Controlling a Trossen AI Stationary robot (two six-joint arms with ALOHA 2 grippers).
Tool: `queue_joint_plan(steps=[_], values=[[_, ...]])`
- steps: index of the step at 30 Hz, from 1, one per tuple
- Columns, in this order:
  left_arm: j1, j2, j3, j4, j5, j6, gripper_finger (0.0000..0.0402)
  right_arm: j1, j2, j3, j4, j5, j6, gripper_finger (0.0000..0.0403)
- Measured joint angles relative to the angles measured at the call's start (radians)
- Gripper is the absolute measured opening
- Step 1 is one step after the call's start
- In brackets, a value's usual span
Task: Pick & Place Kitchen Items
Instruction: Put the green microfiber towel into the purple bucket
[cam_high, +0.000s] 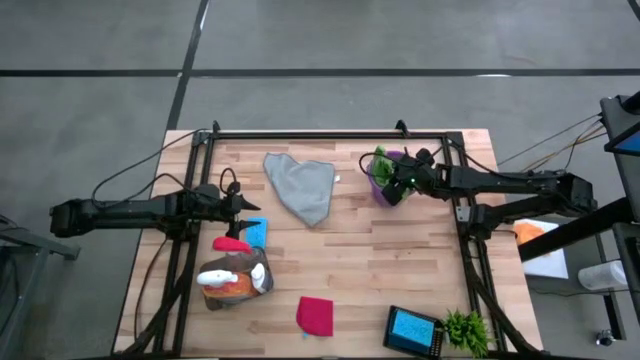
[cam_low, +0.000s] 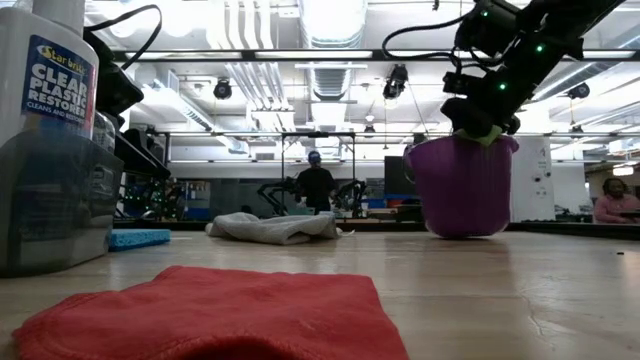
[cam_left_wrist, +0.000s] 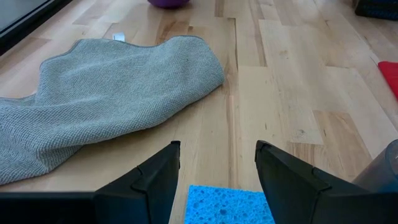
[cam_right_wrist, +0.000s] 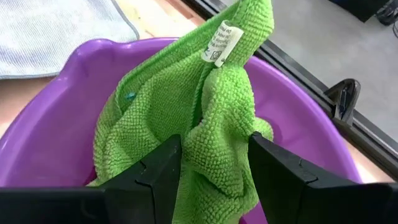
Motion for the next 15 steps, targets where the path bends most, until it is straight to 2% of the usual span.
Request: queue_joint_plan(steps=[8, 15], values=[[0.0, 0.0, 0.0, 0.0, 0.0, 0.0, 0.0214, 0.0, 0.023, -0.001, 0.102, 0.0, 0.007, 0.0181], [0.0, 0.0, 0.0, 0.0, 0.0, 0.0, 0.0214, 0.0, 0.023, -0.001, 0.101, 0.0, 0.002, 0.0181]])
